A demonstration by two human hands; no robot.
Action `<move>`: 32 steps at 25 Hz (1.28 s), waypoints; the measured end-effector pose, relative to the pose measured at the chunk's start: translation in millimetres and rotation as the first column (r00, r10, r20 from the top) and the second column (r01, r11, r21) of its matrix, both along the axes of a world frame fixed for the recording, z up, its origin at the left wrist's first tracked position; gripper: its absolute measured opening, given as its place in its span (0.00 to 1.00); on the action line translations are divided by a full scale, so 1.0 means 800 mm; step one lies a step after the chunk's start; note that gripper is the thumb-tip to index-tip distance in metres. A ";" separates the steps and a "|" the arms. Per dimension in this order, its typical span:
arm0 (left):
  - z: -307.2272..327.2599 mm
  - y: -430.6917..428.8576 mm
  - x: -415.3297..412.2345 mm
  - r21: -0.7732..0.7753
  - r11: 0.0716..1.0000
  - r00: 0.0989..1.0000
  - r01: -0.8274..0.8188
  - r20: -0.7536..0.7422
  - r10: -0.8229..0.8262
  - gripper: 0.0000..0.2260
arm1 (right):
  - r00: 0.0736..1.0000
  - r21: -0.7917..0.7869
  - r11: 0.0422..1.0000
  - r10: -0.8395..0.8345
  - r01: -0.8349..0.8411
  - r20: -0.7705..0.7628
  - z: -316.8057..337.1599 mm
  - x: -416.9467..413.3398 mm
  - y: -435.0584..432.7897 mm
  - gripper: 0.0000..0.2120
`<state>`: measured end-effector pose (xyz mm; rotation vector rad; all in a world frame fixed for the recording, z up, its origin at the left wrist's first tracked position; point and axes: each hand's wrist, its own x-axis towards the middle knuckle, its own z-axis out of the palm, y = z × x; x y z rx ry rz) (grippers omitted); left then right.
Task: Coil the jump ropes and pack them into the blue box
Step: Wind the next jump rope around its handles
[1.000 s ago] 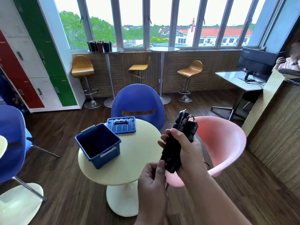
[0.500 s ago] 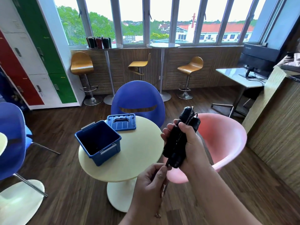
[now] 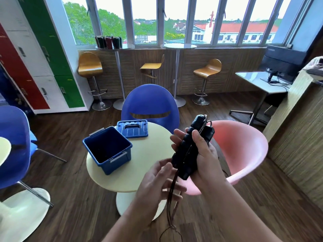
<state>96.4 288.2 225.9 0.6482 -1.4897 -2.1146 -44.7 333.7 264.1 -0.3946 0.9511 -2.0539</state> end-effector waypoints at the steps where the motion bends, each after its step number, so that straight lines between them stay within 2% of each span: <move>1: 0.009 -0.004 -0.002 -0.038 0.999 1.000 0.008 0.006 -0.008 0.24 | 1.000 -0.007 1.000 0.009 -0.009 0.006 -0.002 0.003 0.000 0.13; 5: 0.036 -0.013 -0.015 -0.166 0.984 0.989 -0.060 0.121 0.081 0.24 | 1.000 -0.025 1.000 0.001 0.000 0.016 -0.008 0.015 -0.002 0.14; 9: 0.026 -0.010 -0.040 -0.205 0.943 0.922 -0.263 0.234 0.309 0.22 | 0.999 -0.002 0.999 -0.033 0.033 0.033 -0.019 0.028 -0.004 0.12; 13: 0.007 -0.006 -0.049 -0.264 0.889 0.901 -0.374 0.126 0.416 0.18 | 0.993 -0.012 0.999 -0.042 0.043 0.113 -0.034 0.037 -0.010 0.20; 16: 0.003 -0.012 -0.042 -0.324 0.883 0.921 -0.340 0.077 0.383 0.17 | 0.982 -0.071 0.994 -0.066 0.080 0.178 -0.044 0.039 -0.015 0.14; 19: 0.006 -0.021 -0.036 -0.355 0.878 0.927 -0.321 0.074 0.369 0.14 | 0.988 -0.098 0.995 -0.022 0.037 0.154 -0.049 0.039 -0.015 0.11; 20: 0.008 -0.023 -0.034 -0.360 0.877 0.929 -0.318 0.067 0.365 0.13 | 0.991 -0.102 0.995 0.007 0.007 0.134 -0.051 0.037 -0.014 0.13; 21: 0.009 -0.027 -0.032 -0.361 0.875 0.929 -0.321 0.058 0.365 0.13 | 0.993 -0.103 0.993 0.064 -0.054 0.103 -0.056 0.036 -0.012 0.20; 23: 0.014 -0.035 -0.028 -0.351 0.874 0.925 -0.336 0.051 0.376 0.13 | 0.964 -0.045 0.963 0.267 -0.267 -0.013 -0.071 0.038 -0.004 0.36; 24: 0.017 -0.040 -0.026 -0.352 0.872 0.923 -0.340 0.052 0.381 0.13 | 0.917 0.005 0.919 0.393 -0.394 -0.063 -0.081 0.040 0.002 0.39; 25: 0.021 -0.044 -0.024 -0.354 0.870 0.923 -0.342 0.046 0.382 0.13 | 0.860 0.069 0.866 0.501 -0.496 -0.101 -0.094 0.042 0.009 0.36; 27: 0.027 -0.049 -0.022 -0.366 0.865 0.921 -0.343 0.051 0.387 0.11 | 0.775 0.211 0.790 0.609 -0.575 -0.168 -0.113 0.039 0.022 0.27; 29: 0.031 -0.052 -0.018 -0.377 0.854 0.909 -0.359 0.066 0.411 0.10 | 0.756 0.312 0.778 0.617 -0.545 -0.219 -0.121 0.029 0.027 0.19; 32: 0.029 -0.061 -0.012 -0.427 0.810 0.880 -0.402 0.064 0.471 0.09 | 0.741 0.356 0.797 0.594 -0.488 -0.313 -0.119 0.016 0.029 0.14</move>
